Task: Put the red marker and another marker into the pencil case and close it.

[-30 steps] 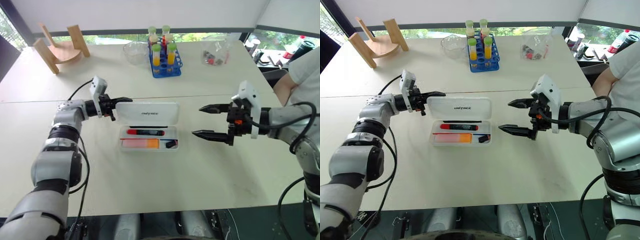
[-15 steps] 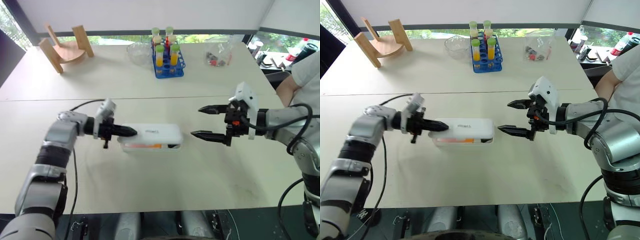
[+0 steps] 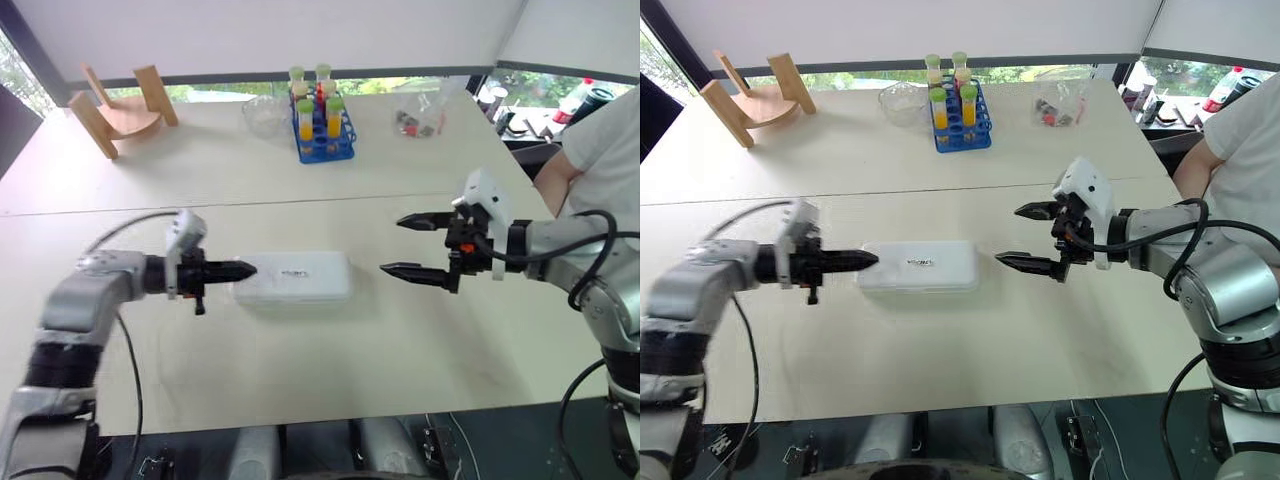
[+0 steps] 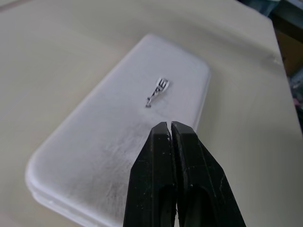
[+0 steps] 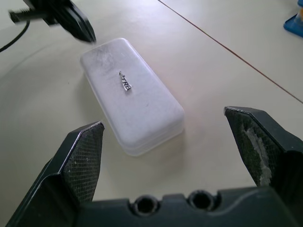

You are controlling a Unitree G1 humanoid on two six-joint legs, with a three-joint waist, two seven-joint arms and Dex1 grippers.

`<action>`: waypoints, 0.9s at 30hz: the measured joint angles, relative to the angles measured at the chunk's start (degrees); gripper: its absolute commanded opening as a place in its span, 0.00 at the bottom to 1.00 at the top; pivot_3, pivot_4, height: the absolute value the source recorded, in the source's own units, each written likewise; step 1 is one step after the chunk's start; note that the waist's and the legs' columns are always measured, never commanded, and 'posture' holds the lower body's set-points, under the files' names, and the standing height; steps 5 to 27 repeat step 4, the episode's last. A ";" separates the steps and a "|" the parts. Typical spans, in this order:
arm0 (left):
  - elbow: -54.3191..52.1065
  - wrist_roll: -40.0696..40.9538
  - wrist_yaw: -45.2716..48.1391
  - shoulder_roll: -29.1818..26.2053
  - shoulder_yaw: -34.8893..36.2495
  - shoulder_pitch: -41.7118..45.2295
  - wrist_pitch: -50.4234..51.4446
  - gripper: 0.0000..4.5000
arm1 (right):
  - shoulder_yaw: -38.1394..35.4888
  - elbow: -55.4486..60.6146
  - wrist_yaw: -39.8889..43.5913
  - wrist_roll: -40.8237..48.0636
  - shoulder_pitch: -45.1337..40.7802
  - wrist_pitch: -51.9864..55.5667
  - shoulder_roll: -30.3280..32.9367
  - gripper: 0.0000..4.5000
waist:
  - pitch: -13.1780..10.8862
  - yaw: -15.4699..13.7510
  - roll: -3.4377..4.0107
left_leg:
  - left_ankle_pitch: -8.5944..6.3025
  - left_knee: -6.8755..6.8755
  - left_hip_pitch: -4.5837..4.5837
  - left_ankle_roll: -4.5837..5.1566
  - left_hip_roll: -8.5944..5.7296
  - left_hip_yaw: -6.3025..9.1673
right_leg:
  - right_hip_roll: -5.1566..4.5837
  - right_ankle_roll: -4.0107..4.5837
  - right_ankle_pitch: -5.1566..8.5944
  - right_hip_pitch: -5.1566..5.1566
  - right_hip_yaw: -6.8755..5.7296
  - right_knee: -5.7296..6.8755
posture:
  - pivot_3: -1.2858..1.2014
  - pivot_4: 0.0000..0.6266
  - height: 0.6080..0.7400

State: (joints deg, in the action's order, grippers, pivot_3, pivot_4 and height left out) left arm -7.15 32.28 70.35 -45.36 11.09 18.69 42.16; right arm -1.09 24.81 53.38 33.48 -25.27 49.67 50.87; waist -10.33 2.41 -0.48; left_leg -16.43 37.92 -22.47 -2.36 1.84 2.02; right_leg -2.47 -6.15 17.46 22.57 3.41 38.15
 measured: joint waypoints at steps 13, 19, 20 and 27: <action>-12.38 5.80 -5.41 -2.10 11.37 -12.75 6.22 0.02 | -1.13 0.03 0.72 0.04 6.66 -0.04 1.91 1.00 | -0.02 -0.17 0.00 | -0.06 -0.06 -0.11 0.08 -0.02 -0.05 | -0.28 0.01 0.03 0.13 0.15 -0.12 | 0.52 0.24 1.00; -12.38 5.80 -5.41 -2.10 11.37 -12.75 6.22 0.02 | -1.13 0.03 0.72 0.04 6.66 -0.04 1.91 1.00 | -0.02 -0.17 0.00 | -0.06 -0.06 -0.11 0.08 -0.02 -0.05 | -0.28 0.01 0.03 0.13 0.15 -0.12 | 0.52 0.24 1.00; -12.38 5.80 -5.41 -2.10 11.37 -12.75 6.22 0.02 | -1.13 0.03 0.72 0.04 6.66 -0.04 1.91 1.00 | -0.02 -0.17 0.00 | -0.06 -0.06 -0.11 0.08 -0.02 -0.05 | -0.28 0.01 0.03 0.13 0.15 -0.12 | 0.52 0.24 1.00; -12.38 5.80 -5.41 -2.10 11.37 -12.75 6.22 0.02 | -1.13 0.03 0.72 0.04 6.66 -0.04 1.91 1.00 | -0.02 -0.17 0.00 | -0.06 -0.06 -0.11 0.08 -0.02 -0.05 | -0.28 0.01 0.03 0.13 0.15 -0.12 | 0.52 0.24 1.00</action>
